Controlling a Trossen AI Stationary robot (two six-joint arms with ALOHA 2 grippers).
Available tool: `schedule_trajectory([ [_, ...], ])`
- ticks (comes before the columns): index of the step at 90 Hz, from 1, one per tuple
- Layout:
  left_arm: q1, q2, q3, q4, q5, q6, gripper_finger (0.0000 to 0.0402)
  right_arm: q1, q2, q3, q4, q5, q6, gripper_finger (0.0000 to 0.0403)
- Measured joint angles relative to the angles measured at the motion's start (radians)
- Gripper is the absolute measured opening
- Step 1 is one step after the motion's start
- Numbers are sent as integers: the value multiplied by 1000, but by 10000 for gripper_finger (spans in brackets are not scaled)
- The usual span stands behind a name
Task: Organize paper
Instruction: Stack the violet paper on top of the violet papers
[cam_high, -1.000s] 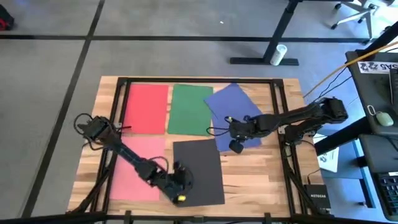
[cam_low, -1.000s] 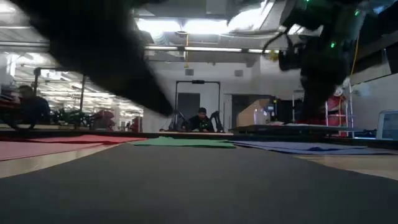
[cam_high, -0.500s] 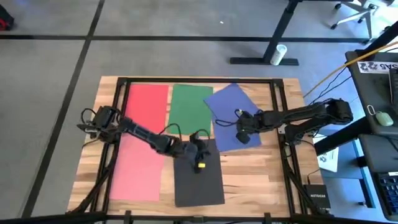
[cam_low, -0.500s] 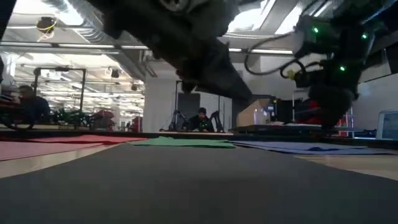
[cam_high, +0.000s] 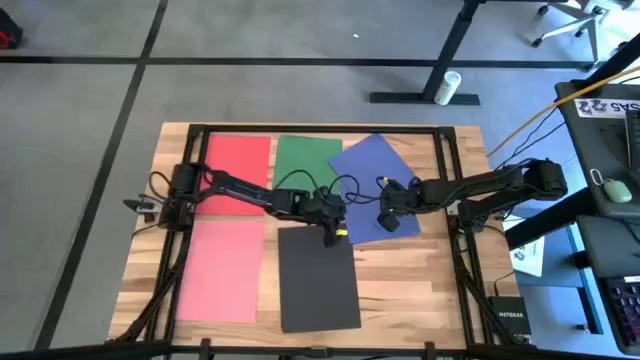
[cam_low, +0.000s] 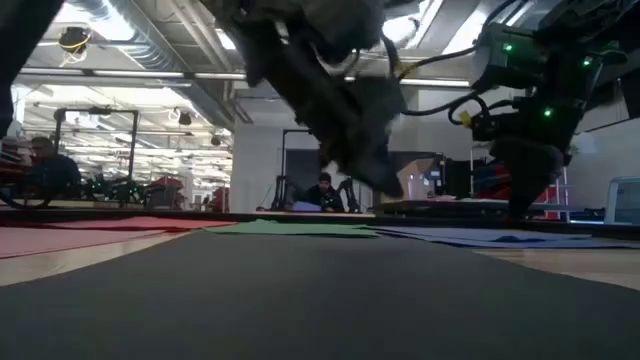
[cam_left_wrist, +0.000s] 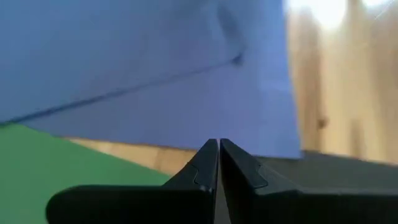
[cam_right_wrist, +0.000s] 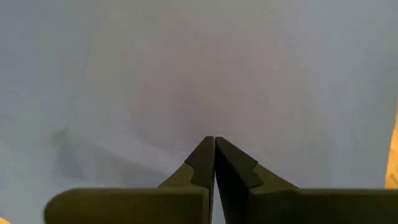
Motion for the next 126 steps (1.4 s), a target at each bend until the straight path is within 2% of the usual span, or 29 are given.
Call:
schedule_trajectory([
  [12,31,69,56,-25,0,-9,0,0,0,0,-11,23,-2,0],
  [25,51,87,74,-23,16,3,0,0,0,-4,-22,43,1,0],
  [45,75,99,76,-12,39,7,0,0,0,-50,-11,14,33,0],
  [70,78,100,75,-6,40,29,0,0,-4,-125,133,-91,58,0],
  [126,96,163,78,73,93,21,0,1,-17,-106,107,-168,58,0],
])
